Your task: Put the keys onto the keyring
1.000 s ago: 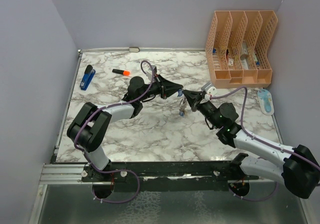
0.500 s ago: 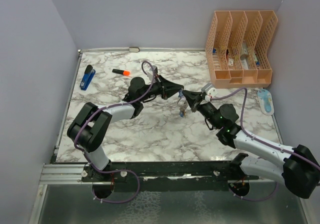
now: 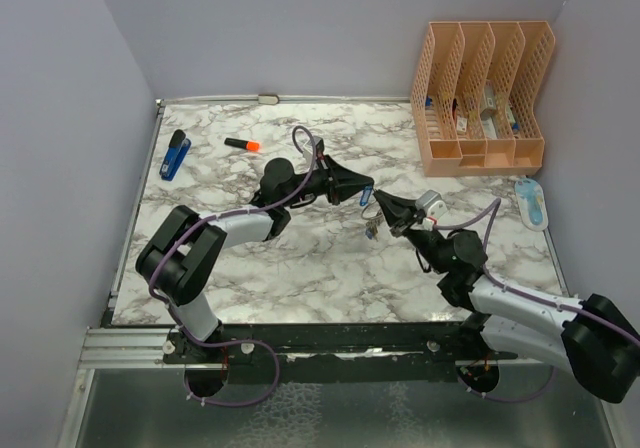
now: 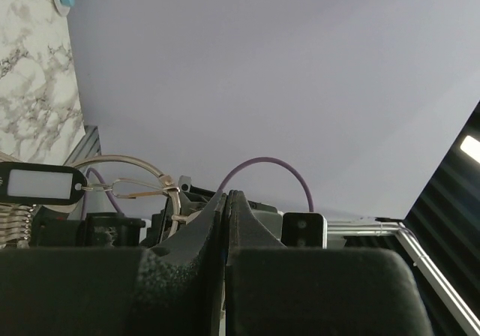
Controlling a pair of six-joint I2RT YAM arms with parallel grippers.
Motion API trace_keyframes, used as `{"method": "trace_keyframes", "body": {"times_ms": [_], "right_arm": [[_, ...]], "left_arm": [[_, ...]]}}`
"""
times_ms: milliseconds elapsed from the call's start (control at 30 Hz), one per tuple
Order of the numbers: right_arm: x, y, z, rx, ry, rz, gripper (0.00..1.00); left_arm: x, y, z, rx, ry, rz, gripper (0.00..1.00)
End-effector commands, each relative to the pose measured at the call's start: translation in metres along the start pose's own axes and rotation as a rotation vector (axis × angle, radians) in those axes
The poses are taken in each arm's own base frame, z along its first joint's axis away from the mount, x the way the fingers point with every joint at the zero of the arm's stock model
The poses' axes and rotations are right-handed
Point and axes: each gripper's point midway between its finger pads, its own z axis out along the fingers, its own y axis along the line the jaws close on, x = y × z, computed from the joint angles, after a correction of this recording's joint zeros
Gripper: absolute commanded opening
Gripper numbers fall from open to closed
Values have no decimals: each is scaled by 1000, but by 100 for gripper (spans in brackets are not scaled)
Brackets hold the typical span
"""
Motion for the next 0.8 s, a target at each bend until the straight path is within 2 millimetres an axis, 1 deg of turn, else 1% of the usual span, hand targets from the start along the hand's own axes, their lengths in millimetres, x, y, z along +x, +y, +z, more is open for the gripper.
{"method": "trace_keyframes", "body": {"times_ms": [0, 233, 367, 600, 633, 767], "right_arm": [[-26, 1, -2, -10, -128, -38, 1], [-45, 2, -10, -20, -217, -35, 1], [-48, 2, -10, -23, -222, -40, 1], [-55, 4, -12, -35, -249, -41, 1], [-56, 4, -12, -36, -252, -41, 1], [-58, 4, -14, -35, -250, -42, 1]], "left_arm": [[7, -11, -2, 46, 30, 12, 0], [4, -5, -2, 31, 15, 10, 0], [3, -3, -2, 25, 11, 11, 0], [3, -5, -1, 31, 12, 12, 0], [0, 5, 0, 11, 8, -2, 0], [-7, 6, 1, 9, -3, -4, 0]]}}
